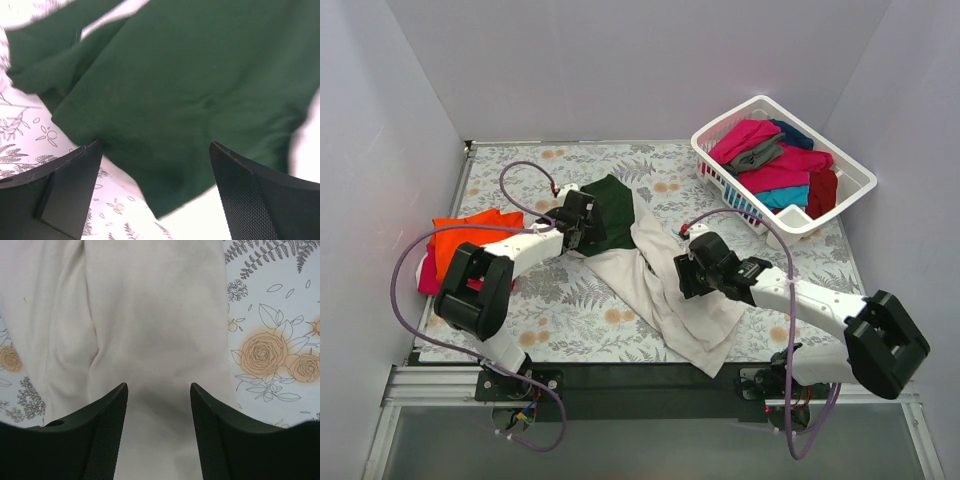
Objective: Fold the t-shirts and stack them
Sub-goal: Fold the tshirt
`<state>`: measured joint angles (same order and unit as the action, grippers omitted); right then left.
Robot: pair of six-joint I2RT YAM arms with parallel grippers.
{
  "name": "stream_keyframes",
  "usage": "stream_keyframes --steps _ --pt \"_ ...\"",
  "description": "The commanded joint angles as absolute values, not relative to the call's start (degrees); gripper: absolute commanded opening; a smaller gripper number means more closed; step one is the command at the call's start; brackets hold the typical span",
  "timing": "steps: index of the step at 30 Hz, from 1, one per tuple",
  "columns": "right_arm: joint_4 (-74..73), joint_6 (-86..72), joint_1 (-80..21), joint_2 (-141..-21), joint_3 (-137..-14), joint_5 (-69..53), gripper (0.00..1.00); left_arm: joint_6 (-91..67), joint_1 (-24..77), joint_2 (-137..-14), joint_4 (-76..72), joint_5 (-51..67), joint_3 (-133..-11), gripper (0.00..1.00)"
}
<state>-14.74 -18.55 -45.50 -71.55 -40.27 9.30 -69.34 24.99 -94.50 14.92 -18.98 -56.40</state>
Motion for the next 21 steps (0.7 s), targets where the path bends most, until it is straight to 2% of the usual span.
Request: stream_keyframes --steps 1,10,21 --pt "-7.05 -14.42 -45.70 -75.22 -41.05 9.67 0.47 -70.58 24.52 -96.75 14.94 -16.53 -56.42 0.80" --pt "-5.71 -16.95 -45.62 -77.25 -34.11 6.95 0.48 -67.59 21.62 -108.80 13.19 -13.36 -63.36 0.80" --pt "-8.00 -25.92 -47.72 -74.71 -27.60 -2.10 0.50 -62.76 21.09 -125.92 15.29 -10.12 -83.92 0.80"
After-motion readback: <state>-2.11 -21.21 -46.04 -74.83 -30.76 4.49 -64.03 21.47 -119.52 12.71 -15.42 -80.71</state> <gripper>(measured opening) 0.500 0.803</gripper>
